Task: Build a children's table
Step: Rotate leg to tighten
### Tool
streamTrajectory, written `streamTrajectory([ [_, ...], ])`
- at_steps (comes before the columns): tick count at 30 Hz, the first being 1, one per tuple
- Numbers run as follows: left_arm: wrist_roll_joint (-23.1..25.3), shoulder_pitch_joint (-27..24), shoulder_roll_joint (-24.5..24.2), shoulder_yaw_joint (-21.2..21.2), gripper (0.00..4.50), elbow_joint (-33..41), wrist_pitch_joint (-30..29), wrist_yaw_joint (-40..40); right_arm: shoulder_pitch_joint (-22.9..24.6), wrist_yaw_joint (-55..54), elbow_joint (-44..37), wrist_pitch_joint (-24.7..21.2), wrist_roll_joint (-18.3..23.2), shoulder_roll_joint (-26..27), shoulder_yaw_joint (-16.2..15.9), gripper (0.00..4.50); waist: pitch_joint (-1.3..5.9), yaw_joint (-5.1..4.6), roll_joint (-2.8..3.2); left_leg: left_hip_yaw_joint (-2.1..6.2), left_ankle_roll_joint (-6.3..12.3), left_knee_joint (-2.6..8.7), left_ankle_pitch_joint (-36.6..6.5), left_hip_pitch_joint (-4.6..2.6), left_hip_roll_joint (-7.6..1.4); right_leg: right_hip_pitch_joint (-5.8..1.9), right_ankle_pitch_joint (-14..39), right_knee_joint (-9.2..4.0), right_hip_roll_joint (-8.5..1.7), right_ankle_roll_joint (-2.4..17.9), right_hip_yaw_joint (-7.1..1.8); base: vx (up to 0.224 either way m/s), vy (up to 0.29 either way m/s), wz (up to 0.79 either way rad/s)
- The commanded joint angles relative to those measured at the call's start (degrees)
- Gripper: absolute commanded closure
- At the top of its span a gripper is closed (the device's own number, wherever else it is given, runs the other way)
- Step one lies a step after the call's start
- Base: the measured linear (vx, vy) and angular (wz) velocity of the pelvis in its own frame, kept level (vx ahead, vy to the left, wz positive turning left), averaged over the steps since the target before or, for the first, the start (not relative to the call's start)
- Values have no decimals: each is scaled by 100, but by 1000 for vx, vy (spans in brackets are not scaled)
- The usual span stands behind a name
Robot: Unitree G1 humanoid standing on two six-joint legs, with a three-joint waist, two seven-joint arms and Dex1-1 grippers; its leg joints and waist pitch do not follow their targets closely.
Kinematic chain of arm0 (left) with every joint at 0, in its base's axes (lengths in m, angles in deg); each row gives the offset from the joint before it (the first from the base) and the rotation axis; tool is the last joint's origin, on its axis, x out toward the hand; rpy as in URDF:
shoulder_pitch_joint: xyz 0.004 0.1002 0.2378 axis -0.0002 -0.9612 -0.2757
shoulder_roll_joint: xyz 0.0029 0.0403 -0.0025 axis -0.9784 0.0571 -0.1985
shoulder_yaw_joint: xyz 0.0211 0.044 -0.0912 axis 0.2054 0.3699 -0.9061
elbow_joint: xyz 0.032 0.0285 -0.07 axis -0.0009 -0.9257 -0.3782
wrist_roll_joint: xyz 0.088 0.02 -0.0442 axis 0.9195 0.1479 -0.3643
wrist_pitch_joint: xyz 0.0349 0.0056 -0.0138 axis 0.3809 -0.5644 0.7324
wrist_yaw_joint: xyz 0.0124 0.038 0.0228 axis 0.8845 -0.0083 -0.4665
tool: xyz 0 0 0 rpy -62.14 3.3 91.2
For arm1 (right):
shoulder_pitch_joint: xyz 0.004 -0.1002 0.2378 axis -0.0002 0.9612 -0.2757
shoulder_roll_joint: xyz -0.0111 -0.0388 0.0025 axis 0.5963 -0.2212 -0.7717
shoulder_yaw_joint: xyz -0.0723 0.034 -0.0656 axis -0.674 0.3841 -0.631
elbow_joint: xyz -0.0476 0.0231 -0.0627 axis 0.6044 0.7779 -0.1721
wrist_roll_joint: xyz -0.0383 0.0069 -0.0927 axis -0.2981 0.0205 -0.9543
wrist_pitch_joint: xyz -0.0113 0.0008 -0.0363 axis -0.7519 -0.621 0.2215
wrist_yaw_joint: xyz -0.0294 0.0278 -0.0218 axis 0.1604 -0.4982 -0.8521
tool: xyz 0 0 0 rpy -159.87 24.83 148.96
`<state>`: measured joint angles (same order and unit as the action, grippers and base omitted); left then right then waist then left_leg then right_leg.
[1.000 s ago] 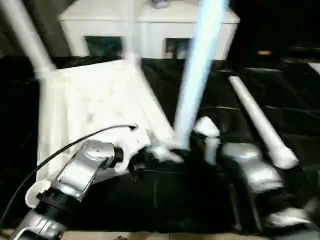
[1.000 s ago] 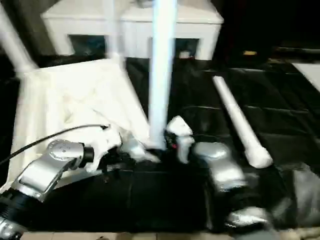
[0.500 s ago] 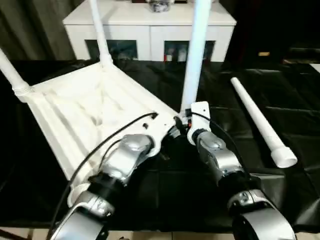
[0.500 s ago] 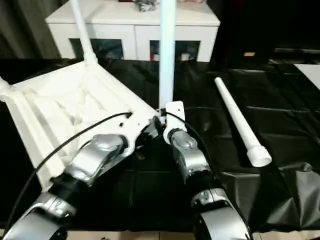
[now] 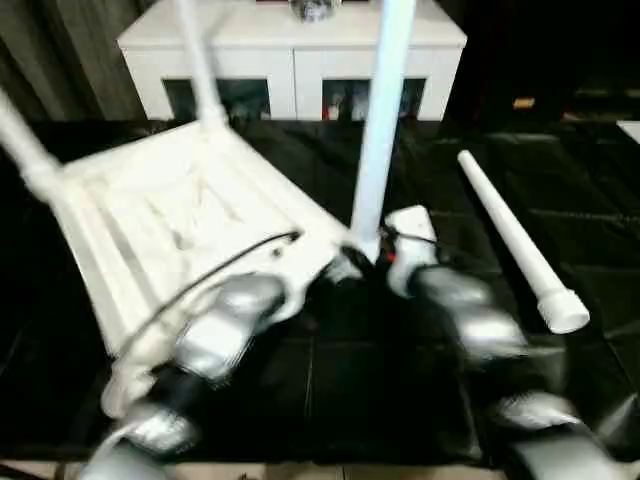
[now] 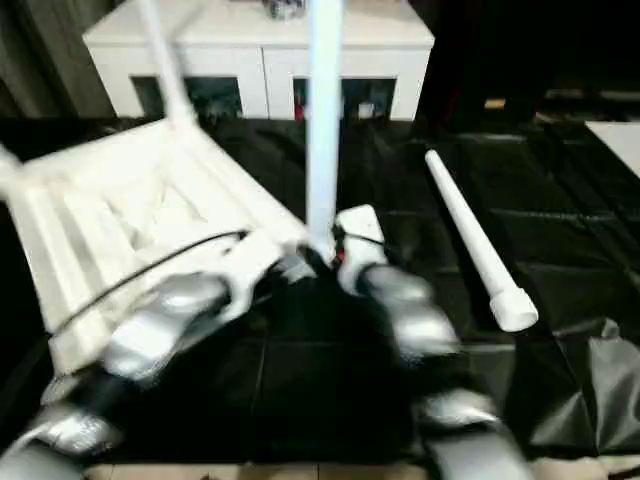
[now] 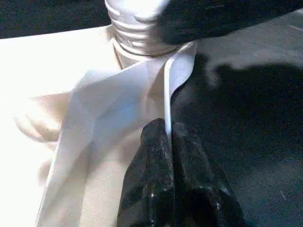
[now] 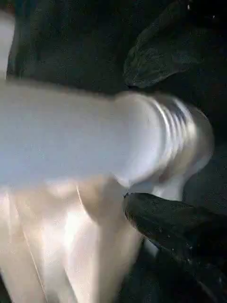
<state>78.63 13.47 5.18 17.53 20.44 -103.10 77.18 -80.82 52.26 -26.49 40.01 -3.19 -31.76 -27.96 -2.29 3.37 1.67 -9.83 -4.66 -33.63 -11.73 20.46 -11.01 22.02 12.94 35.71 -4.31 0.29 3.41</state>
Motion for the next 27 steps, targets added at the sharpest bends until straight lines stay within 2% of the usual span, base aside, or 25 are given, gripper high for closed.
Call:
streamTrajectory([
  [1,-76,-165,-235,106,450,67,104,458,78,672,-281,-107,120,-175,-207,63,279,31,-46,58,427,386,-761,31,-213,-274,300,-431,-372,1299,-259,0,0,0],
  [2,-76,-165,-235,106,450,67,104,458,78,672,-281,-107,120,-175,-207,63,284,25,-47,53,422,383,-798,20,-212,-264,346,-433,-369,1346,-259,0,0,0],
  [3,-260,-256,-414,179,450,280,166,900,112,941,-331,-75,99,-325,-286,63,283,24,-63,46,426,380,-781,14,-209,-254,338,-434,-372,1414,-263,0,0,0],
  [4,-281,-266,-431,186,450,304,171,946,114,964,-335,-72,96,-338,-293,63,283,24,-63,46,426,380,-781,14,-209,-254,338,-434,-372,1414,-263,0,0,0],
  [5,-523,-380,-622,257,450,627,200,1457,141,1258,-397,-96,62,-486,-389,63,287,34,-61,56,435,381,-702,21,-209,-263,300,-409,-378,1432,-260,0,0,0],
  [6,-523,-380,-622,257,450,627,200,1457,141,1258,-397,-96,62,-486,-389,63,294,33,-55,57,445,379,-668,20,-218,-267,240,-398,-382,1450,-260,0,0,0],
  [7,-604,-402,-669,266,450,743,132,1590,141,1334,-406,-76,37,-521,-421,63,302,32,-44,50,459,370,-600,10,-221,-258,125,-386,-379,1479,-265,0,0,0],
  [8,-622,-403,-708,273,450,814,92,1656,129,1372,-411,-66,25,-526,-433,63,316,37,-46,36,534,343,-397,-8,-215,-245,-318,-343,-348,1611,-260,0,0,0],
  [9,-617,-395,-719,272,450,826,80,1665,111,1369,-393,-46,21,-510,-432,63,318,54,-35,27,559,336,-382,-29,-216,-223,-408,-342,-342,1638,-257,0,0,0],
  [10,-615,-390,-729,267,450,827,80,1673,100,1381,-393,-52,23,-497,-423,63,317,62,-44,26,597,333,-341,-11,-212,-240,-503,-330,-352,1668,-258,0,0,0],
  [15,-621,-362,-782,256,450,786,84,1740,70,1495,-344,-13,-16,-482,-478,78,319,134,-41,32,517,336,-378,-17,-217,-249,-419,-327,-361,1610,-252,0,0,0],
  [18,-638,-359,-833,233,450,801,66,1810,86,1594,-332,-17,-21,-496,-507,115,325,141,-61,33,510,328,-332,2,-206,-270,-499,-314,-368,1581,-255,0,0,0],
  [19,-638,-360,-843,224,450,802,63,1824,92,1600,-334,-28,-16,-492,-503,115,329,143,-57,34,516,325,-308,-2,-208,-267,-522,-311,-368,1579,-253,0,0,0],
  [21,-630,-355,-854,210,450,786,55,1812,92,1610,-314,-35,-11,-487,-489,143,334,146,-55,35,530,319,-251,-1,-205,-268,-583,-303,-364,1582,-251,0,0,0],
  [27,-639,-365,-886,168,450,777,4,1834,75,1594,-223,-73,17,-446,-418,173,339,146,-56,35,556,309,-225,-2,-204,-268,-601,-296,-361,1598,-246,0,0,0],
])
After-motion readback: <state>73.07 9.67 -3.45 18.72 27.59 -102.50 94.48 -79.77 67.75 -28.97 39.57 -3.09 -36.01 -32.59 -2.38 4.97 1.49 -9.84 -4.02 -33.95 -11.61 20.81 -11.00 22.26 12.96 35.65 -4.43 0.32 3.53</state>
